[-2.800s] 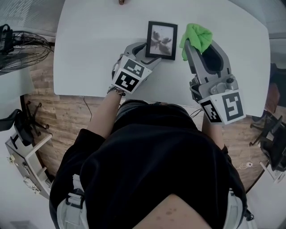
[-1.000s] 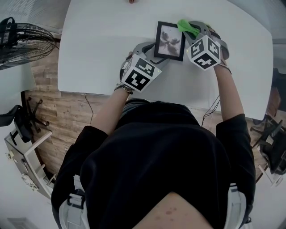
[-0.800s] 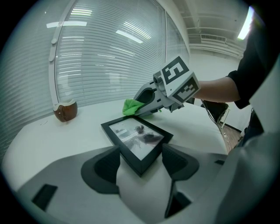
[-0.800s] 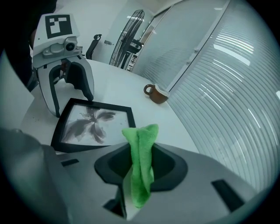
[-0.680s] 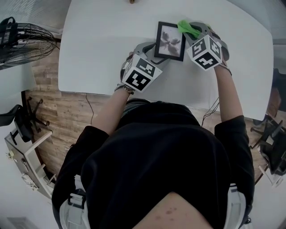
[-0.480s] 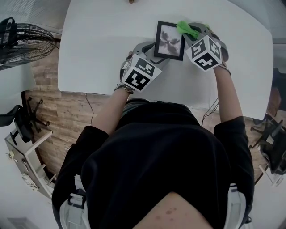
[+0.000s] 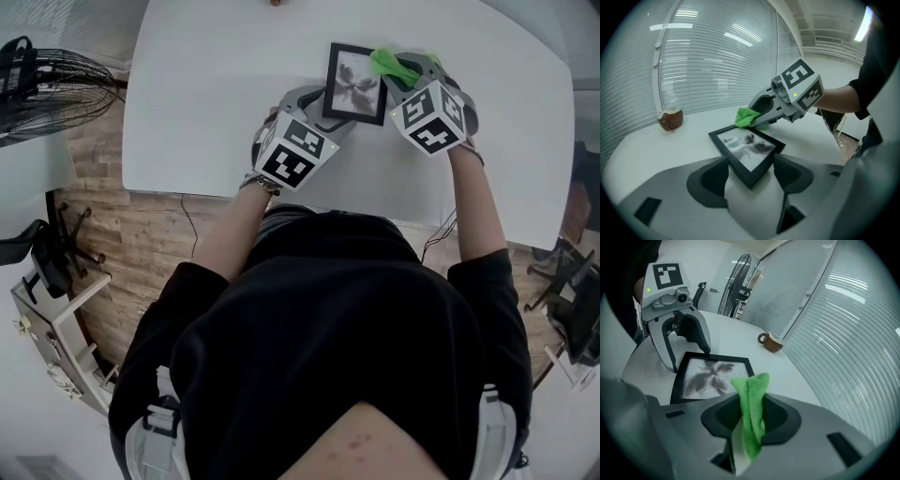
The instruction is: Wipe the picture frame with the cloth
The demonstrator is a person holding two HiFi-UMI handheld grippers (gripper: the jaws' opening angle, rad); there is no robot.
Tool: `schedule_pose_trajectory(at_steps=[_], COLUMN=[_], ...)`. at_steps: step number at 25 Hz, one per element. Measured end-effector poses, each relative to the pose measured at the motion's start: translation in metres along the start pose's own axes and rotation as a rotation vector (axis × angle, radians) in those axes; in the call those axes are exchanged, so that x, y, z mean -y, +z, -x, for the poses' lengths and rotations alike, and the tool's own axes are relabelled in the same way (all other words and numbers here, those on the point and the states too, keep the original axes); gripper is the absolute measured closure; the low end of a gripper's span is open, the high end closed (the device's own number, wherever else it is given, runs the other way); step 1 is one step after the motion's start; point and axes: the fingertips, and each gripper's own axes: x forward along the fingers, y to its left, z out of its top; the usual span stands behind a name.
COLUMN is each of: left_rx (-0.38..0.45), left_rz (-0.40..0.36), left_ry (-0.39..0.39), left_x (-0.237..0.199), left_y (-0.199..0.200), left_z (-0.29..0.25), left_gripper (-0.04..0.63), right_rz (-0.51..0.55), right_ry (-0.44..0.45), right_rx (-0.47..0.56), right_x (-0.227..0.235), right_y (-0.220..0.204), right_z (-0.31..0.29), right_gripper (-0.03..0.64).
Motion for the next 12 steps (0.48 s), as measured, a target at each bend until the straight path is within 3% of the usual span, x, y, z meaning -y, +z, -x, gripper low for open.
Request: schedule_pose_trajectory(at_steps=[12], left_rx=[-0.002], left_rz=[0.001], left_ry=[0.000], left_x=[0.000], left_y=[0.000], left_z=[0.000], left_gripper=[0.282], right_rz=[0.002], right_ry=[0.020], right_rx=[0.004], right_x=[-0.014], right_y=[-0.001], right_z=[0.007], right_gripper=[0.506])
